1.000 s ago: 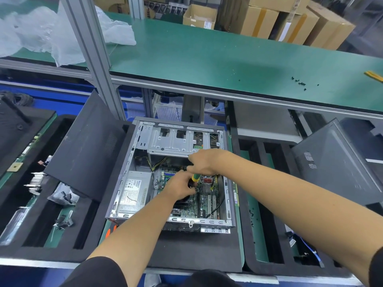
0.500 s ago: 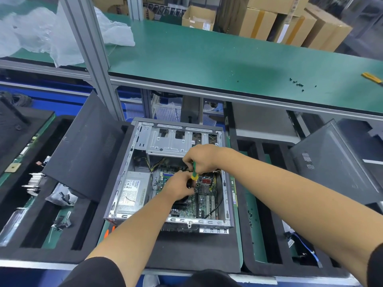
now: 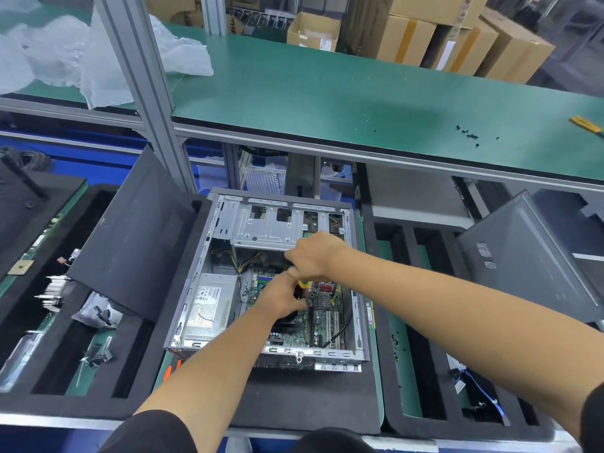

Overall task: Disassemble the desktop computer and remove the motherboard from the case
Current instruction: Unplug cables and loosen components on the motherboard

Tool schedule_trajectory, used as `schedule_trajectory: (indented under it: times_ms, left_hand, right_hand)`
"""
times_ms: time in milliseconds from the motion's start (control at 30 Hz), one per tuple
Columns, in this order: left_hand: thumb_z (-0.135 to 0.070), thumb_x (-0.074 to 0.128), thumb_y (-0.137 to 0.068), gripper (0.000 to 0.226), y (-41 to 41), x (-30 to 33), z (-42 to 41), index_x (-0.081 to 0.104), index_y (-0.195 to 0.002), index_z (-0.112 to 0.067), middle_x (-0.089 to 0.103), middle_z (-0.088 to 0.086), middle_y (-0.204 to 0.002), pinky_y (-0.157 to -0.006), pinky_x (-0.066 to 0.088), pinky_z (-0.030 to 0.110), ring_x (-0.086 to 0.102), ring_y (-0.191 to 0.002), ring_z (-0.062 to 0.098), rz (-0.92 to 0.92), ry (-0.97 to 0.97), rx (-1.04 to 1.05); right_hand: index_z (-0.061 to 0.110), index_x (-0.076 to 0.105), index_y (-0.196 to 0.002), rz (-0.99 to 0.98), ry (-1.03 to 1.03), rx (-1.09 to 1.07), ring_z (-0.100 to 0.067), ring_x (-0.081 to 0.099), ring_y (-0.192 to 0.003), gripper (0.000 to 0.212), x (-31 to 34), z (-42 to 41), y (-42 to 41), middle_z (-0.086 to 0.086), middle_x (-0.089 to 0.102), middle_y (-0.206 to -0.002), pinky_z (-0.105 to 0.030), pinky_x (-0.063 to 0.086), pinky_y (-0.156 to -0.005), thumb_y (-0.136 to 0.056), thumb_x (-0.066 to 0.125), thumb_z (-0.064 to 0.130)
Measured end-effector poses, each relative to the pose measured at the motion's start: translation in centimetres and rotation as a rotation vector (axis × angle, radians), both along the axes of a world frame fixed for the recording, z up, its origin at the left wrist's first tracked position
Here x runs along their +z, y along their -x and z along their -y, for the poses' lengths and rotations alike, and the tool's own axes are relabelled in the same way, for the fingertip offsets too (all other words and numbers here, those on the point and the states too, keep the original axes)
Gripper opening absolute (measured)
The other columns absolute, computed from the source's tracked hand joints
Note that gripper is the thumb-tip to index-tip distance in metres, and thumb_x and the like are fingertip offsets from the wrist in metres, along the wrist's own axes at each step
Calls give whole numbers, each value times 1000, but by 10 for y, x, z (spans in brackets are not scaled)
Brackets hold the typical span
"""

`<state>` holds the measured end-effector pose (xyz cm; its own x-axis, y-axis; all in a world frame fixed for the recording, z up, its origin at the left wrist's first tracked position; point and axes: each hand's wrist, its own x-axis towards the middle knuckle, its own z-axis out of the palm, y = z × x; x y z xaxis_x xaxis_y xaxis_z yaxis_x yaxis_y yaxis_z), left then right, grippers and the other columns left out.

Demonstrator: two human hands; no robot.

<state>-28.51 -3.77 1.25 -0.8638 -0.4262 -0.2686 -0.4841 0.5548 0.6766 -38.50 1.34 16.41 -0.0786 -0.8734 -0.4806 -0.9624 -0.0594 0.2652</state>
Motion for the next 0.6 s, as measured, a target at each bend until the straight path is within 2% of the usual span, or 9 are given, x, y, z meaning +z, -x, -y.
schedule_trajectory:
  times_ms: [33, 167, 333, 433, 500, 533, 600]
  left_hand:
    - [-13, 76, -77, 12, 0, 0, 0, 68, -81, -20, 62, -11, -80, -76, 57, 38, 61, -72, 11, 1, -7, 7]
    - [-18, 77, -78, 11, -1, -1, 2, 77, -89, -20, 71, -5, -86, -75, 55, 30, 65, -77, 12, 1, -8, 12]
    - [-23, 75, -79, 15, -2, 0, 1, 77, -94, -25, 62, -16, -80, -56, 39, 17, 53, -62, -1, -12, 5, 2]
    - [-19, 75, -78, 17, -3, 0, 2, 75, -94, -22, 69, -6, -90, -64, 51, 29, 61, -72, 9, -21, -16, 1]
    - [-16, 75, -77, 18, -3, 0, 2, 75, -94, -21, 71, -3, -96, -74, 56, 36, 65, -83, 15, -31, -38, 3]
    - [-16, 74, -76, 18, -3, 0, 1, 75, -93, -20, 71, -4, -95, -76, 57, 37, 66, -84, 15, -31, -43, 3]
    - [-16, 73, -75, 17, -3, 0, 1, 73, -91, -19, 71, -3, -92, -76, 58, 38, 66, -84, 16, -39, -24, -18]
  right_hand:
    - [13, 58, -118, 54, -20, -25, -29, 56, -80, 39, -1, 1, -1, -4, 56, -87, -38, 49, -69, -107, 31, 40]
    - [22, 45, -100, 170, -87, -72, -22, 50, -78, 14, 4, 5, 4, 6, 47, -76, -36, 40, -66, -106, 39, 33]
    - [22, 53, -85, 311, -67, -138, -16, 49, -73, 13, 8, 6, 19, 3, 59, -81, -29, 31, -55, -93, 63, 23]
    - [15, 66, -80, 511, -48, -153, -14, 55, -84, 9, 5, 0, 22, -5, 65, -90, -30, 39, -58, -81, 71, 7]
    - [10, 69, -81, 599, -59, -158, 4, 45, -94, 11, -1, -7, 22, -14, 64, -97, -30, 45, -64, -78, 67, -1]
    - [10, 69, -84, 624, -57, -164, 9, 41, -92, 14, -2, -9, 21, -15, 61, -99, -33, 48, -67, -78, 65, -3]
    - [16, 62, -101, 569, -40, -158, 0, 47, -83, 21, -4, -9, 18, -4, 49, -99, -42, 49, -62, -83, 67, 6]
